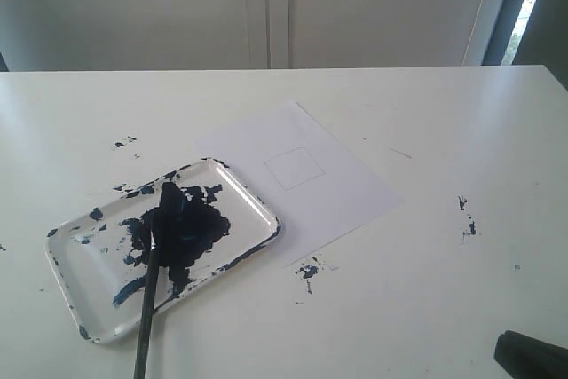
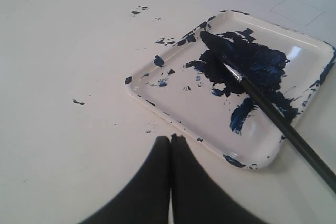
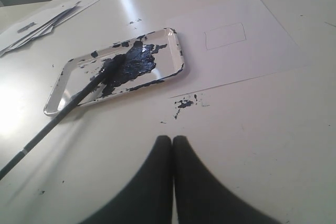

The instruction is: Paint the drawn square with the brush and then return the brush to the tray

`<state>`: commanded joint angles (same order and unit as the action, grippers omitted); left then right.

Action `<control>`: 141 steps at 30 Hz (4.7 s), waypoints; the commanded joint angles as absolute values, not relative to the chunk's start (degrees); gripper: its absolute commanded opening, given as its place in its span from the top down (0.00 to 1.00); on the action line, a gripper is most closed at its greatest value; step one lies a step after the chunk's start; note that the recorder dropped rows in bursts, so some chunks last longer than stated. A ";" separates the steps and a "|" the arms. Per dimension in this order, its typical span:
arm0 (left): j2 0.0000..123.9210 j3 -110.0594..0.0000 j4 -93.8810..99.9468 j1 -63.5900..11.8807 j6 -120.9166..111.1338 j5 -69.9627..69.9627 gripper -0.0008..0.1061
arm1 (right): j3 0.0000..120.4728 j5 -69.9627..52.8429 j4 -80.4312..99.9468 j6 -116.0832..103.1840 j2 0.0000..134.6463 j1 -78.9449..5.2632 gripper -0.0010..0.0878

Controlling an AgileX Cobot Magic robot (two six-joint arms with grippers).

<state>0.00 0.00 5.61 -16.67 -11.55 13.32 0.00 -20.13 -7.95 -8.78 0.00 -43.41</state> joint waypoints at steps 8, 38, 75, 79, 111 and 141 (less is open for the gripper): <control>0.00 0.00 5.61 -16.67 -11.55 13.32 0.99 | 0.00 -20.02 -7.93 -8.78 0.00 -43.41 0.99; 0.00 0.00 5.61 -16.67 -11.55 13.32 0.99 | 2.60 17.46 -3.60 -18.13 0.00 -43.41 0.99; 0.00 0.00 5.61 -16.67 -11.55 13.32 0.99 | 27.93 2.62 3.70 -11.73 48.80 -43.41 0.99; 0.00 0.00 5.61 -16.67 -11.55 13.32 0.99 | 30.42 2.26 3.70 -11.73 53.49 -46.62 0.99; 0.00 0.00 5.61 -16.67 -11.55 13.32 0.99 | 47.49 9.25 2.57 -16.84 93.86 -62.89 0.99; 0.00 0.00 5.61 -16.67 -11.55 13.32 0.99 | 47.53 14.30 7.63 -19.30 102.02 -70.12 0.38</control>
